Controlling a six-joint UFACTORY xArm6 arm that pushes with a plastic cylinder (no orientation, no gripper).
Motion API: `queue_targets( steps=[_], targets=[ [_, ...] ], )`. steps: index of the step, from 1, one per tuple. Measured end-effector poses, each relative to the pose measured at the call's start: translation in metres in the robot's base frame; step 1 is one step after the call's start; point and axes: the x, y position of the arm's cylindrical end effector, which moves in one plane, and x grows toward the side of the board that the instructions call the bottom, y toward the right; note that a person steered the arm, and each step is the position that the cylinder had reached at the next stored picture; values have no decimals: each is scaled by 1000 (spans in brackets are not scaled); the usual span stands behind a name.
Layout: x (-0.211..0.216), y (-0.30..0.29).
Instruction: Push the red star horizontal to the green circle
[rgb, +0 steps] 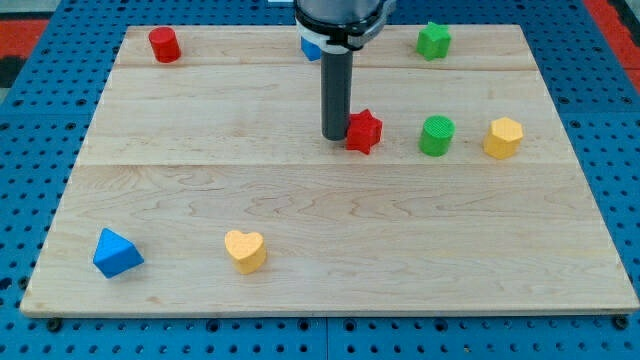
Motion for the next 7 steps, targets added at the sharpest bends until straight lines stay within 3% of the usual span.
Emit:
queue_targets(
  steps=[1,2,5,6,7],
  targets=[
    [-59,-31],
    [-79,-9],
    [-35,41],
    [-34,41],
    [-69,41]
  ],
)
